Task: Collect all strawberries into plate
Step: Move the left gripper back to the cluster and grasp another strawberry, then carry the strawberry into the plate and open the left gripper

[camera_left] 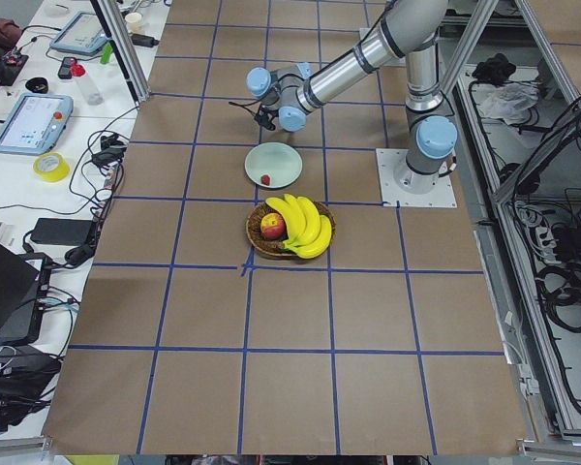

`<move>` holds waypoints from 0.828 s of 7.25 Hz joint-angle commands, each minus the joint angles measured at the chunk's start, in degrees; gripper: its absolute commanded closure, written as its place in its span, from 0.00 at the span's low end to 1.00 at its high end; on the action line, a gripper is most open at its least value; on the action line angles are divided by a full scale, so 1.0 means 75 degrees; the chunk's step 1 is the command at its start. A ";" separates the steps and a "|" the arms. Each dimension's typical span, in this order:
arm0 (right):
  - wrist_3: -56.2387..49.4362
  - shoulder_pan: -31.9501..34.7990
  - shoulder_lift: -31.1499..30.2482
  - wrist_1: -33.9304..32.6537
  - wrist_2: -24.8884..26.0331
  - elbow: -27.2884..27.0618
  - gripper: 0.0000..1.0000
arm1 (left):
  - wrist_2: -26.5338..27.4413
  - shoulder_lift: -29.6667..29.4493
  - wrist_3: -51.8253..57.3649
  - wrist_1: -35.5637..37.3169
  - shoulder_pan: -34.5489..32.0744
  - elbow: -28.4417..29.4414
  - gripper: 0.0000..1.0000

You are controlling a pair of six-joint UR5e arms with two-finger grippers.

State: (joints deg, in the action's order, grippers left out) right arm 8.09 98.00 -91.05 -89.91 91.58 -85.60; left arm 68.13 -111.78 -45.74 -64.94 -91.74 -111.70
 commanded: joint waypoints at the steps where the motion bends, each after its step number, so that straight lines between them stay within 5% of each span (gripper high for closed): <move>1: 0.0000 0.0000 0.0000 0.0000 0.0000 0.0000 0.00 | 0.0428 0.0173 0.0016 -0.0594 0.0056 0.0942 1.00; 3: 0.0000 -0.0012 0.0000 0.0000 0.0000 0.0000 0.00 | 0.1935 0.0174 0.0725 -0.1697 0.0103 0.2140 1.00; 6: 0.0012 0.0000 0.0000 -0.0012 -0.0012 0.0000 0.00 | 0.2840 0.0185 0.3368 -0.1923 0.1202 0.1749 1.00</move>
State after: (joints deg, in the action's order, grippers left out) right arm 8.11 97.98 -91.05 -89.97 91.56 -85.60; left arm 86.00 -110.42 -29.70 -78.45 -85.97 -96.81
